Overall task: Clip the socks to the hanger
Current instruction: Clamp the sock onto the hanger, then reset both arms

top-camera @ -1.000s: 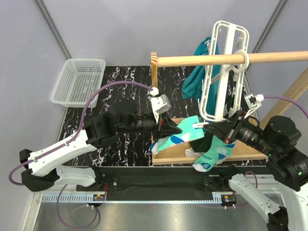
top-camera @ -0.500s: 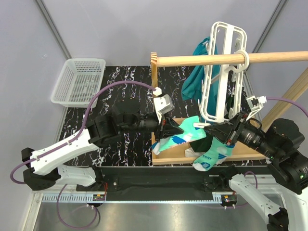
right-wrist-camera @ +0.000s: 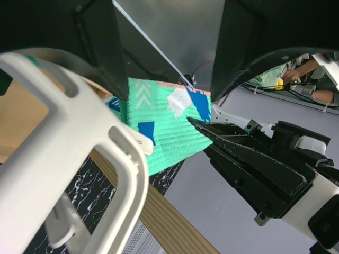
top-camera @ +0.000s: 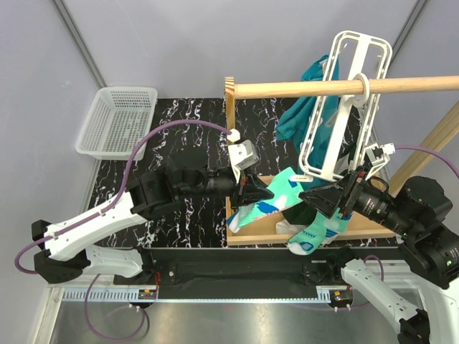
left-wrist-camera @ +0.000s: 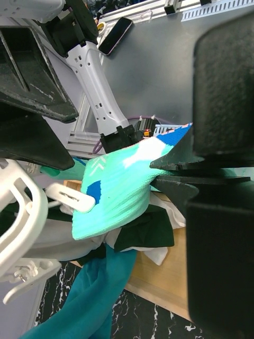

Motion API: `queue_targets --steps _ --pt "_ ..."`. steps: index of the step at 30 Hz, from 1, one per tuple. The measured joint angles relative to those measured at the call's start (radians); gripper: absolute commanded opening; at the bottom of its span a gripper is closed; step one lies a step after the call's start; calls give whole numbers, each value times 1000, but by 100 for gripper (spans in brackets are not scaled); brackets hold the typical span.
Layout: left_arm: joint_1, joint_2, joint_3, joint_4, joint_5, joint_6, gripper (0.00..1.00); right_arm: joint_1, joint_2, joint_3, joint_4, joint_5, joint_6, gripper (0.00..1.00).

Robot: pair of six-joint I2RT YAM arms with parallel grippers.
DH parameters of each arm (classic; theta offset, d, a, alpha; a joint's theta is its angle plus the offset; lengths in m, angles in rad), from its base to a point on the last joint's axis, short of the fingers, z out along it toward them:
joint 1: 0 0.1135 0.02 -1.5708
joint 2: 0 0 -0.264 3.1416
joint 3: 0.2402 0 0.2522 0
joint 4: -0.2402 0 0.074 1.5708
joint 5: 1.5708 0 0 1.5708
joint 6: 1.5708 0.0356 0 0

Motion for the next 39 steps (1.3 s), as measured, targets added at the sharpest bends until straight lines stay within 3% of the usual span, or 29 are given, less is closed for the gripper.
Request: queue_targets --steps 4,13,17,18,20,21,28,34,39 --pt "0 0 6 1 -8 0 0 0 0 2 -3 0 0 82" --pt "0 0 7 -6 -21 0 0 0 0 13 -36 -5 -5 84" --pt "-2 0 15 -29 -91 -13 13 0 0 21 -56 -18 -24 84" --pt "-3 0 16 -35 -115 -19 28 0 0 26 -67 -24 -33 84" --pt "-3 -5 13 -47 -180 -44 43 0 -3 34 -87 -33 -55 84" --pt "-3 -10 8 -50 -200 -48 46 0 -6 36 -97 -34 -63 84" --pt "-3 -114 -98 -27 -306 -97 62 0 -58 37 -163 -32 -113 89" --pt "-3 -223 -181 24 -357 -123 65 0 -86 44 -211 5 -148 97" --pt "-3 -400 -361 111 -438 -191 68 0 -198 -5 -207 110 -151 100"
